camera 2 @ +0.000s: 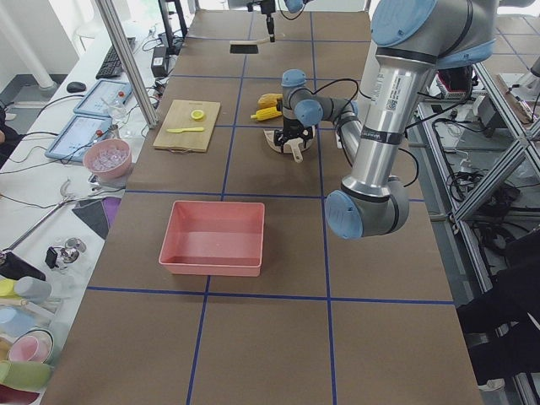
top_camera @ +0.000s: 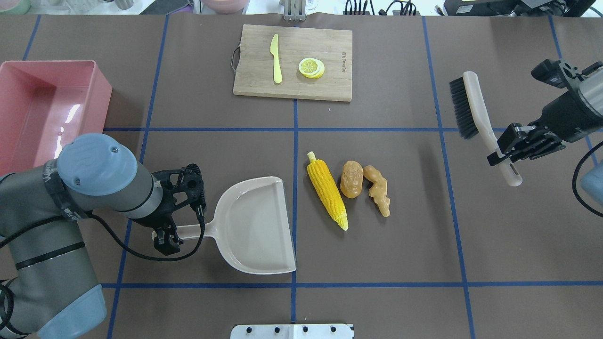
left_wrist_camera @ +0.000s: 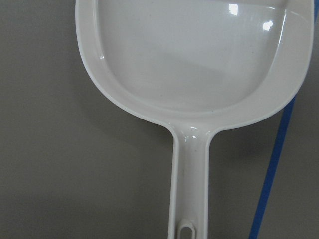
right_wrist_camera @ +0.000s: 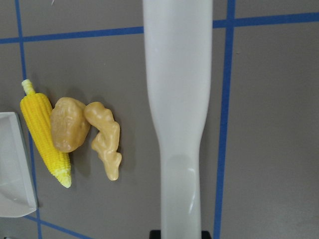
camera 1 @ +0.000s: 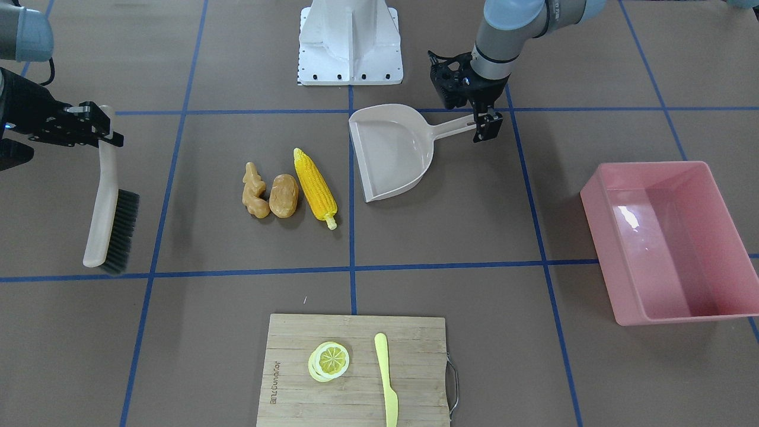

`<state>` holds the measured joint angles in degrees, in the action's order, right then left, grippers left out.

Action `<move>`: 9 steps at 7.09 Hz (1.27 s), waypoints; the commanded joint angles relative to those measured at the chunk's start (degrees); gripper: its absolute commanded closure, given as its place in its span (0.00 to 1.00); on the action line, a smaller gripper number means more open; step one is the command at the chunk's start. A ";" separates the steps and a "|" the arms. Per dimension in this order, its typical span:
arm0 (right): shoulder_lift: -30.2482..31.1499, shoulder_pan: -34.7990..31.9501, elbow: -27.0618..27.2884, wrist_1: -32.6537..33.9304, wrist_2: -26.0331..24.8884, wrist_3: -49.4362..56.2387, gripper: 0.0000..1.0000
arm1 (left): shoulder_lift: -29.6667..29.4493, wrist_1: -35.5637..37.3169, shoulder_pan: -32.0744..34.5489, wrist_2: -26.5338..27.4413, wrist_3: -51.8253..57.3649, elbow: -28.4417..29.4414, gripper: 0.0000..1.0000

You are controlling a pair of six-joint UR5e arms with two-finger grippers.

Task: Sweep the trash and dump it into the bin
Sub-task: 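Grasp the white dustpan handle with the left gripper while the right lifts the brush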

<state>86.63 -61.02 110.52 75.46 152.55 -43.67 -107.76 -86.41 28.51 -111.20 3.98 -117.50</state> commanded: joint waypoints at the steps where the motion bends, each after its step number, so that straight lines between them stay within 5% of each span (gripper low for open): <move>1: 2.83 2.66 -0.30 -8.81 3.97 -0.01 1.00 | -0.08 -3.33 -1.00 0.11 -1.79 2.35 0.01; 5: 5.75 3.27 -12.84 -31.82 10.04 -0.09 1.00 | -0.61 -3.42 -3.11 0.11 -1.61 3.94 0.01; 9: 3.47 10.37 -12.35 -33.71 5.59 -6.12 1.00 | -0.70 -3.94 -3.28 0.02 -1.61 5.70 0.02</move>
<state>91.34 -53.62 97.85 41.97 160.63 -46.29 -108.42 -89.99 25.29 -111.17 2.37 -112.24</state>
